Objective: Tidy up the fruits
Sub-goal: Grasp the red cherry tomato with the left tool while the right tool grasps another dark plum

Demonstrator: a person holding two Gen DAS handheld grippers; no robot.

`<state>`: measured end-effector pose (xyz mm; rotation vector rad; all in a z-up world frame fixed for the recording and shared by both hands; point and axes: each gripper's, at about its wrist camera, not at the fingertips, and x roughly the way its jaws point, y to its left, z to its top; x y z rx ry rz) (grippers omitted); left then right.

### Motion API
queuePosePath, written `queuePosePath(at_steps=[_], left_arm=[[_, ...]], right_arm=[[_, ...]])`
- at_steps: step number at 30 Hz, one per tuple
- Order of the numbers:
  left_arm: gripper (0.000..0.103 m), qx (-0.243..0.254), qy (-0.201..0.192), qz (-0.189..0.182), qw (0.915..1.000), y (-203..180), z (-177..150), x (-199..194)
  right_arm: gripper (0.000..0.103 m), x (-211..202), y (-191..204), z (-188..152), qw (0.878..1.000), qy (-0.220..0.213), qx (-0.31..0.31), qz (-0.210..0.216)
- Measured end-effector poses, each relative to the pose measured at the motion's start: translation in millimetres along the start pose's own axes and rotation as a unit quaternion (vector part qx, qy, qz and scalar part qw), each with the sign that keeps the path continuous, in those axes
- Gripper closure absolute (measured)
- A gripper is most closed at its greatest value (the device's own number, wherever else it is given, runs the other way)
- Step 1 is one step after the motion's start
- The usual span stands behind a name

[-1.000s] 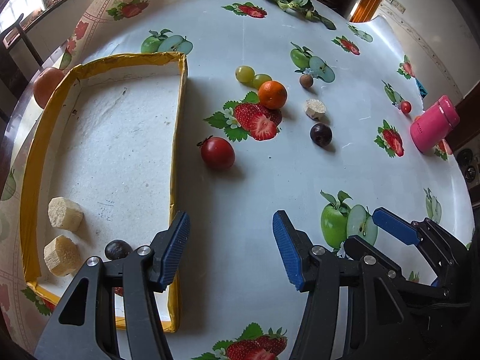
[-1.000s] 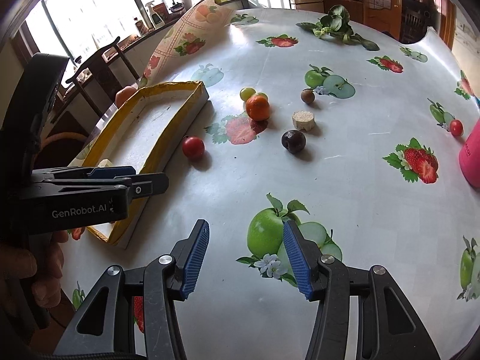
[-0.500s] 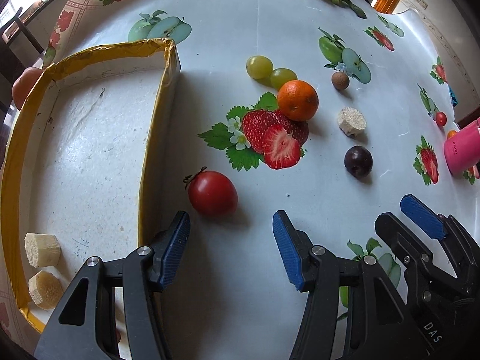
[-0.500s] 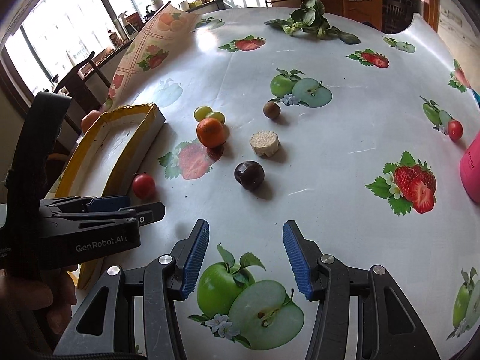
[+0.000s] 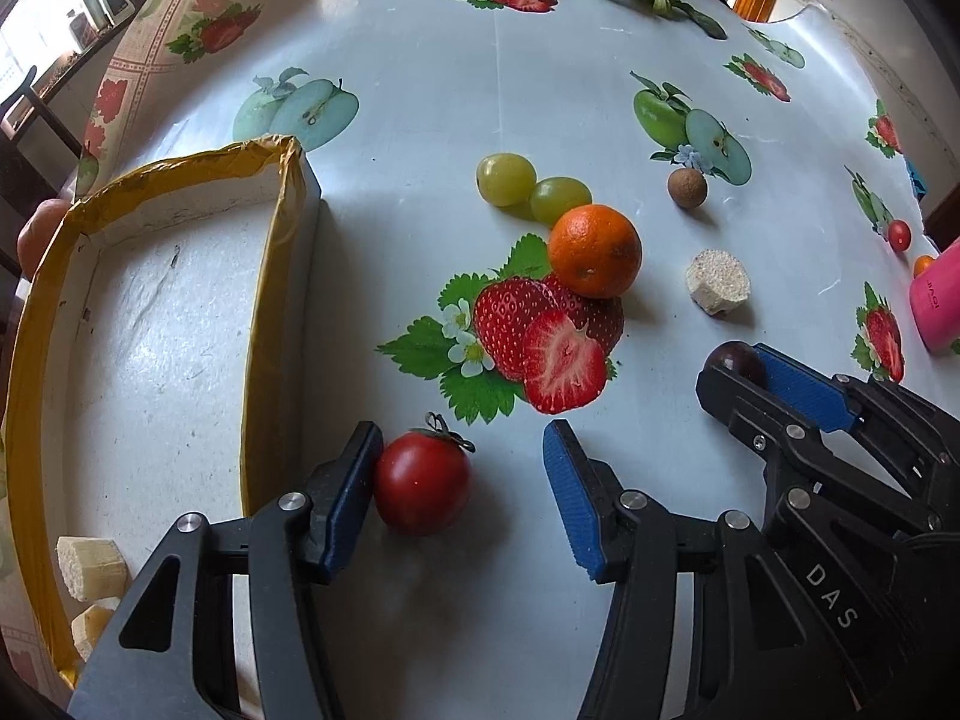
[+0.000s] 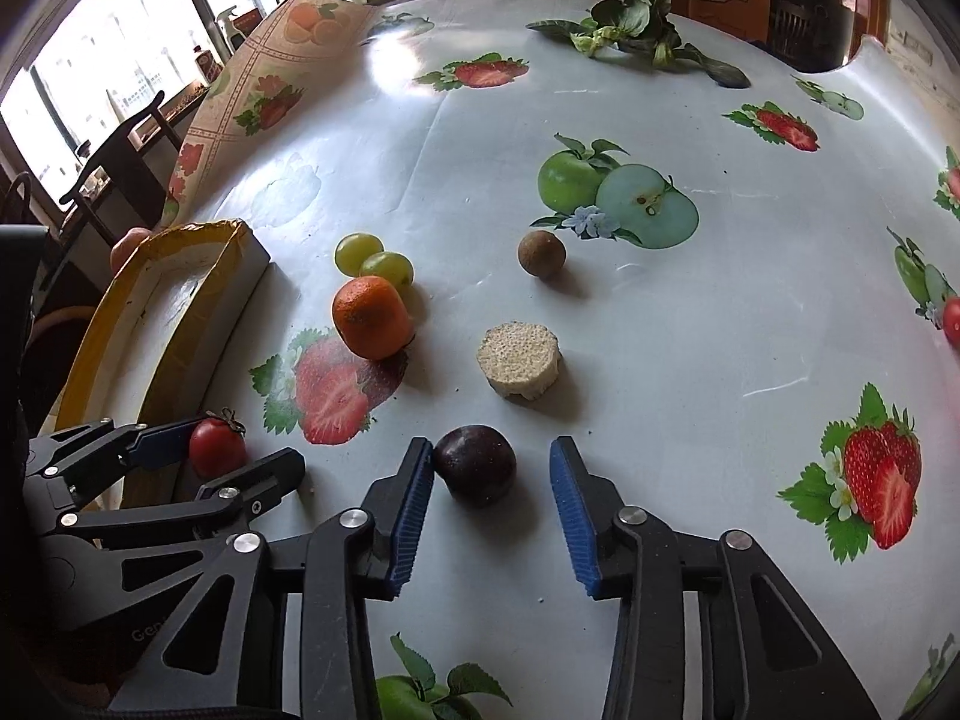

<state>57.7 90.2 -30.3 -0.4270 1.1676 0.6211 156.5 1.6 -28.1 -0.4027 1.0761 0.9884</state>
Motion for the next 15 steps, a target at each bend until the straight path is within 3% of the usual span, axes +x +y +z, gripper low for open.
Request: queuePosePath(at_steps=[4,6,15], left_arm=[[0.076,-0.013,-0.003,-0.012,0.9998,13,-2,-4],[0.076,-0.027,0.0,-0.039,0.9989,23,-1,-4],[0.076,-0.025,-0.014,-0.046,0.9985,21,-24,-35]], right_arm=[[0.076,-8,7,-9,1.0,-0.004,-0.005,-0.005],[0.076,-14,7,-15,1.0,-0.007,0.0,-0.001],[0.076,-44,6,-39,1.0,-0.013,0.01,0.012]])
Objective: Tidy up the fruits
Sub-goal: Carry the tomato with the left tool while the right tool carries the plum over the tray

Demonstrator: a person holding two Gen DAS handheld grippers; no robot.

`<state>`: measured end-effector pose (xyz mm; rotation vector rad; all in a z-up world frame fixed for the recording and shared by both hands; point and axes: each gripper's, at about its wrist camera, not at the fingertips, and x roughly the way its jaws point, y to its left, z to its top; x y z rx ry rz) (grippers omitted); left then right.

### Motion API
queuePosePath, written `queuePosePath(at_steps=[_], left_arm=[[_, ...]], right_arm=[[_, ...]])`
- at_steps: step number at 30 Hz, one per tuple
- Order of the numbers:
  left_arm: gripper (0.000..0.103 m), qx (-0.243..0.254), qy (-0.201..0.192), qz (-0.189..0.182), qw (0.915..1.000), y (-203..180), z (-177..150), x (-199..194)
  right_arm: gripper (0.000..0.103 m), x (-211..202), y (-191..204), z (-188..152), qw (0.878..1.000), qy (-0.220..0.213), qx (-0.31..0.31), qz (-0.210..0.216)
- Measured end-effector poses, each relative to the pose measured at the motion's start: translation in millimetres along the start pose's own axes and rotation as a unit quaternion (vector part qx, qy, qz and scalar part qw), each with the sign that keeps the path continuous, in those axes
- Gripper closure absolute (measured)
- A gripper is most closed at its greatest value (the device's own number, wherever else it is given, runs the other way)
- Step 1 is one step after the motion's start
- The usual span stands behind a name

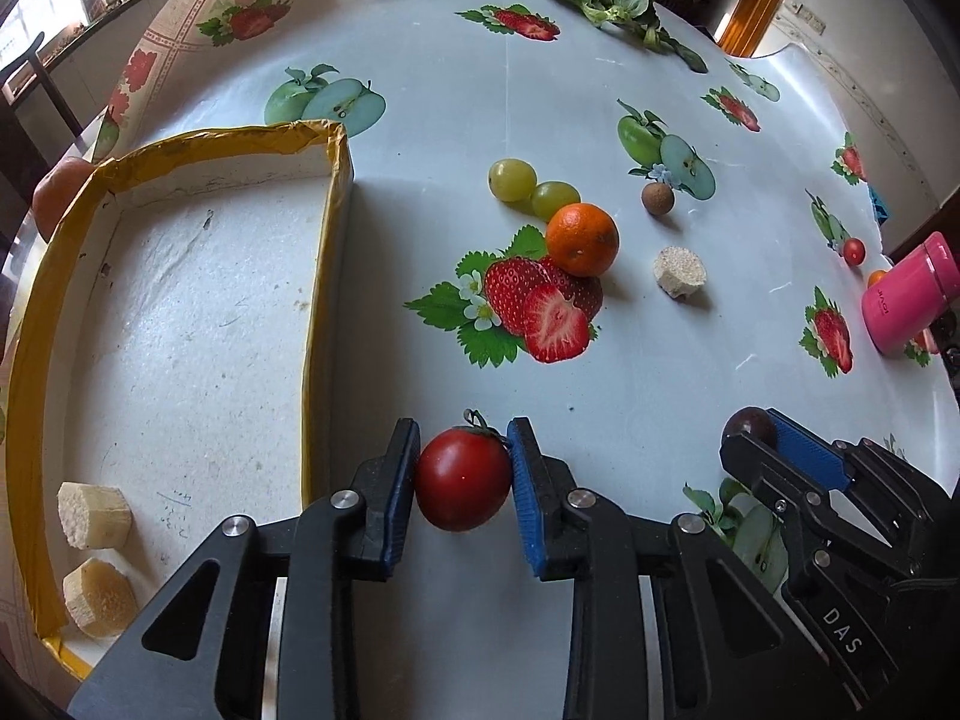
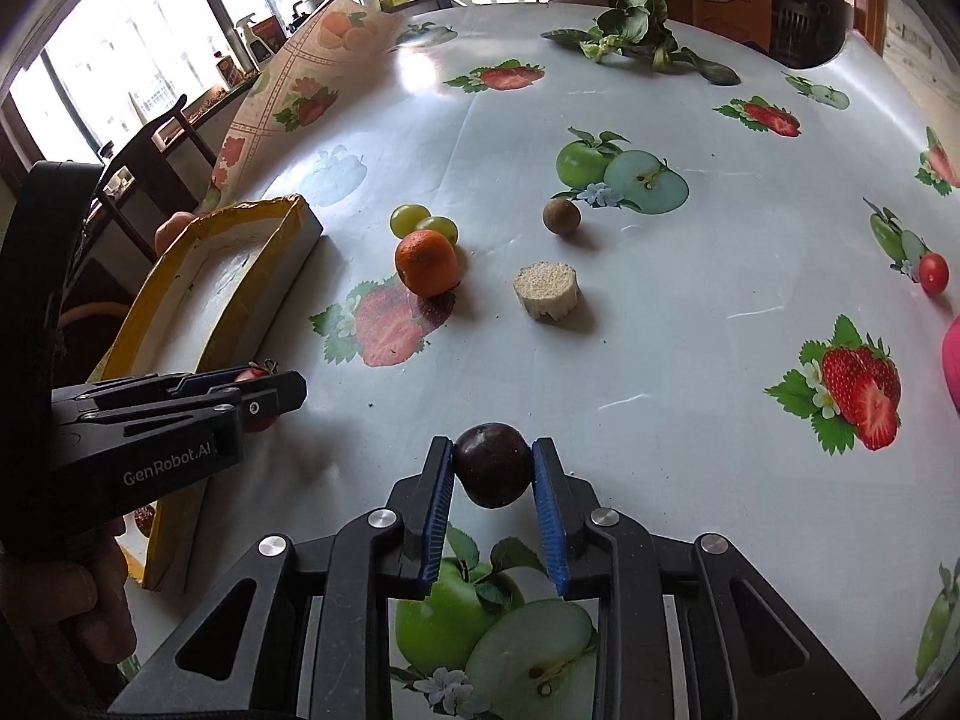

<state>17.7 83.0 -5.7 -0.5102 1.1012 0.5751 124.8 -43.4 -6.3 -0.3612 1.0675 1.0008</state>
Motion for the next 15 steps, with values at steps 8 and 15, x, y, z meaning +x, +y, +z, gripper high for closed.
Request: queuePosePath(at_steps=[8,15], left_arm=[[0.076,0.001,-0.012,-0.008,0.9999,-2,-12,-26],[0.076,0.008,-0.03,-0.002,0.9995,5,-23,-50]], right_arm=[[0.076,-29,11,-3,1.0,-0.018,-0.007,0.005],[0.076,-43,29,-6,0.999,-0.027,-0.021,0.013]])
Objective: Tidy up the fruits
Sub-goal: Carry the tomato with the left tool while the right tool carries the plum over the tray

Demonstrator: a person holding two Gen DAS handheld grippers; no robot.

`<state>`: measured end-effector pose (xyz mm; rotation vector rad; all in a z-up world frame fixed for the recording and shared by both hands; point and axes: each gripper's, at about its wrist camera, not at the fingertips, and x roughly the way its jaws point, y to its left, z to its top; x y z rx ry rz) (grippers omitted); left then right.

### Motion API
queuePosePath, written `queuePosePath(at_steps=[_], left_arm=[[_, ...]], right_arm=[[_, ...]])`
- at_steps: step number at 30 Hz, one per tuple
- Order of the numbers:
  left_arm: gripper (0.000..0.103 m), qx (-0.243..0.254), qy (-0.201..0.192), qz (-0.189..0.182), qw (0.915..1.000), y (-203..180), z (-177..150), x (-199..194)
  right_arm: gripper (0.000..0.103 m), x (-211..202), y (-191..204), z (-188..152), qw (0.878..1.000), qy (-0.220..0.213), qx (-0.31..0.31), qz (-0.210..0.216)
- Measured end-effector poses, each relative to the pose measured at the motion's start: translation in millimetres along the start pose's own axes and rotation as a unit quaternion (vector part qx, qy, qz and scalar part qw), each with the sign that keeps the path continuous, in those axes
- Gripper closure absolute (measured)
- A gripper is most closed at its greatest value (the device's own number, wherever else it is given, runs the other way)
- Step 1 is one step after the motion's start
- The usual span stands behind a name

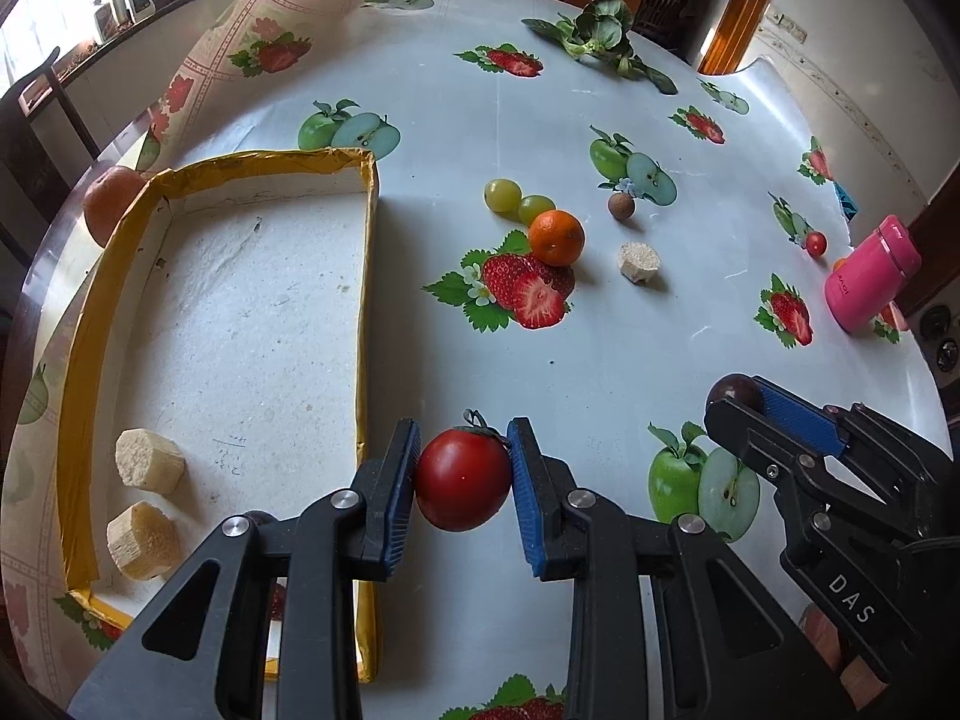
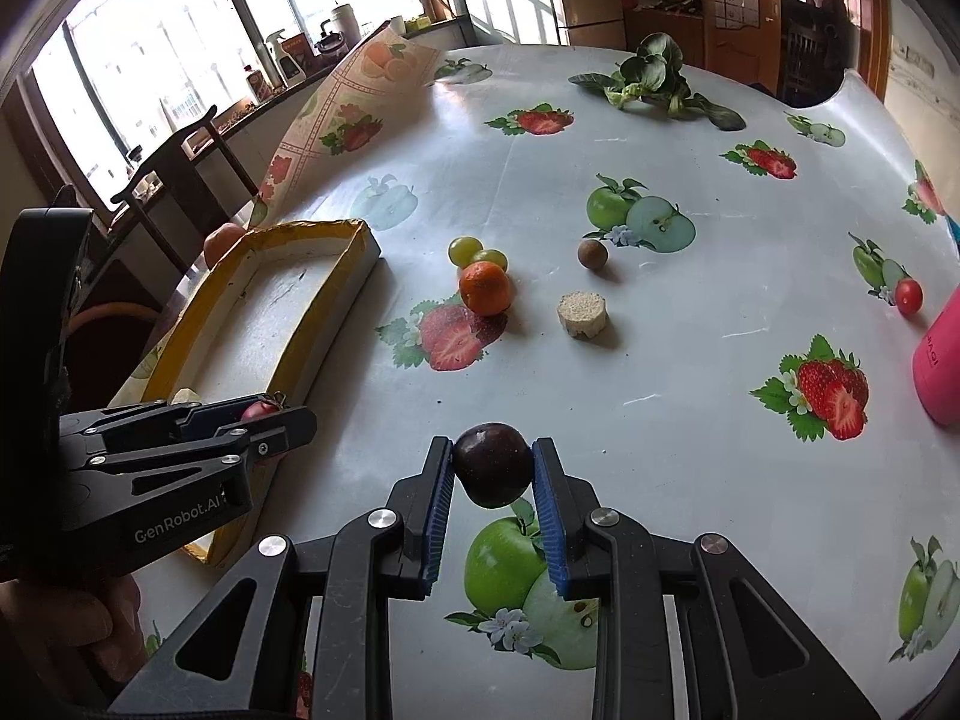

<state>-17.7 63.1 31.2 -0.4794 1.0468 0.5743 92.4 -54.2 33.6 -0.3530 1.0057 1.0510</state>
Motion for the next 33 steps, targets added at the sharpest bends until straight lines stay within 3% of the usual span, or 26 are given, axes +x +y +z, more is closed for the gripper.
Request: queuePosePath(at_steps=[17,33], left_arm=[[0.076,-0.03,-0.023,0.027,0.9989,49,-15,-32],[0.076,-0.05,-0.025,0.039,0.9977,79,-18,-37]], right_arm=[[0.076,-5,49,-2,0.999,-0.001,-0.039,0.021],[0.076,6,76,2,0.998,0.005,-0.058,0.034]])
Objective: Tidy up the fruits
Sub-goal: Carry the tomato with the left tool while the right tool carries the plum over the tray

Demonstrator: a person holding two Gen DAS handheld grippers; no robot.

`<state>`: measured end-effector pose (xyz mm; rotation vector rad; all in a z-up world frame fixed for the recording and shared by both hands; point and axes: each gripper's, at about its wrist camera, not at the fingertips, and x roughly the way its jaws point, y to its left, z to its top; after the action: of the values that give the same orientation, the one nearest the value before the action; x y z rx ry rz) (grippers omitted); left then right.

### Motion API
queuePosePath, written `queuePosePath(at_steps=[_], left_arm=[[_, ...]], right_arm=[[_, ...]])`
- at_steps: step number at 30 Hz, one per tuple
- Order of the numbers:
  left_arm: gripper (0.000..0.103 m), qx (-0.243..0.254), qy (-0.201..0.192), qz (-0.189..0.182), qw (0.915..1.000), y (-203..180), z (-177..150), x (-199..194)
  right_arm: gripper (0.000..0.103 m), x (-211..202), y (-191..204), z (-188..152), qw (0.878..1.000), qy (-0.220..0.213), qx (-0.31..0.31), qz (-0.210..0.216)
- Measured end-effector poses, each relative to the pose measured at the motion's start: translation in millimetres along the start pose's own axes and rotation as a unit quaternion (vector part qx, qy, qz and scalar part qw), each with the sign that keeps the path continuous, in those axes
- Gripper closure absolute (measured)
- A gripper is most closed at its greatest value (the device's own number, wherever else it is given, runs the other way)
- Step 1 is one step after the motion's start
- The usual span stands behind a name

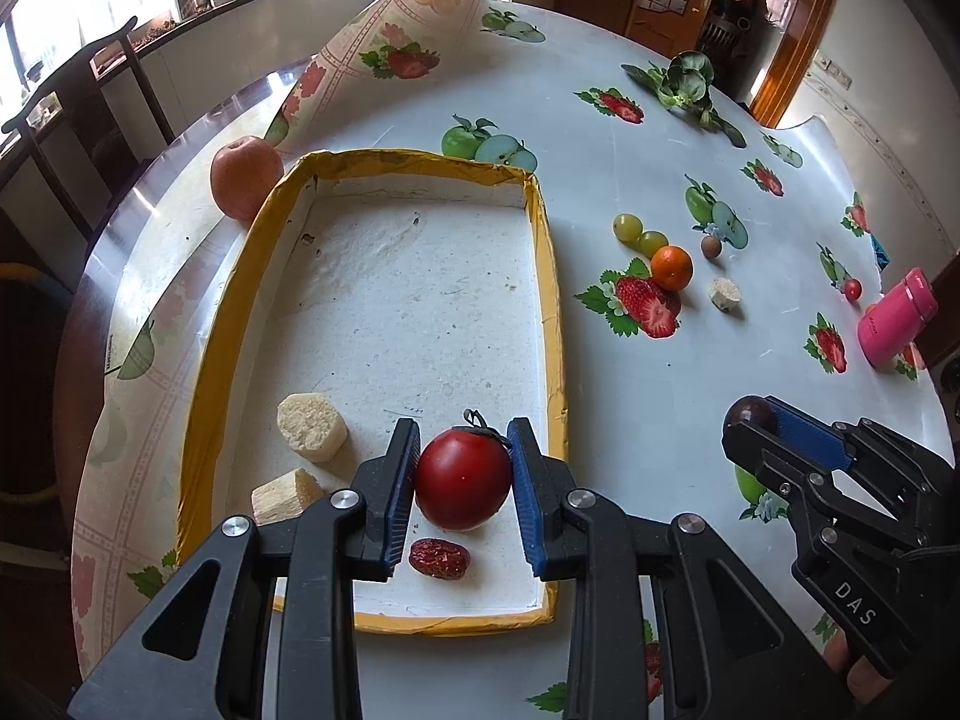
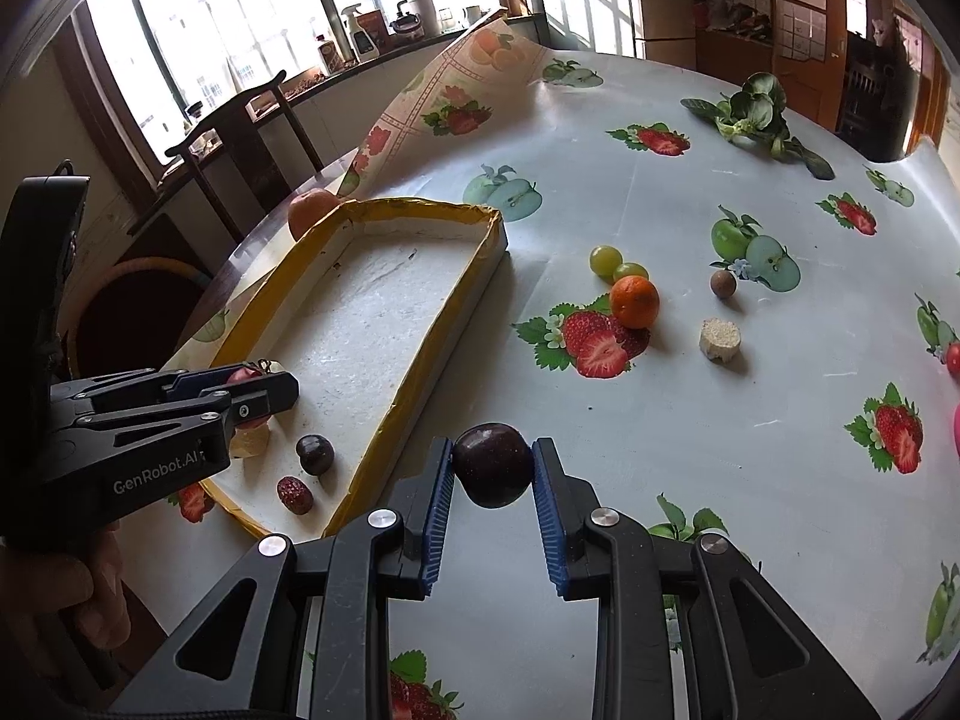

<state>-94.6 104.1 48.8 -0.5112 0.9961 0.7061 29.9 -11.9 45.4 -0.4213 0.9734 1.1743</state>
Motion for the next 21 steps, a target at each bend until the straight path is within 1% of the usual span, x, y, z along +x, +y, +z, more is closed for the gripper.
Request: queuePosePath(at_steps=[21], left_arm=[[0.076,-0.013,0.008,0.005,0.9999,23,1,8]], right_arm=[[0.076,16,21,9,1.0,0.006,-0.013,0.012]])
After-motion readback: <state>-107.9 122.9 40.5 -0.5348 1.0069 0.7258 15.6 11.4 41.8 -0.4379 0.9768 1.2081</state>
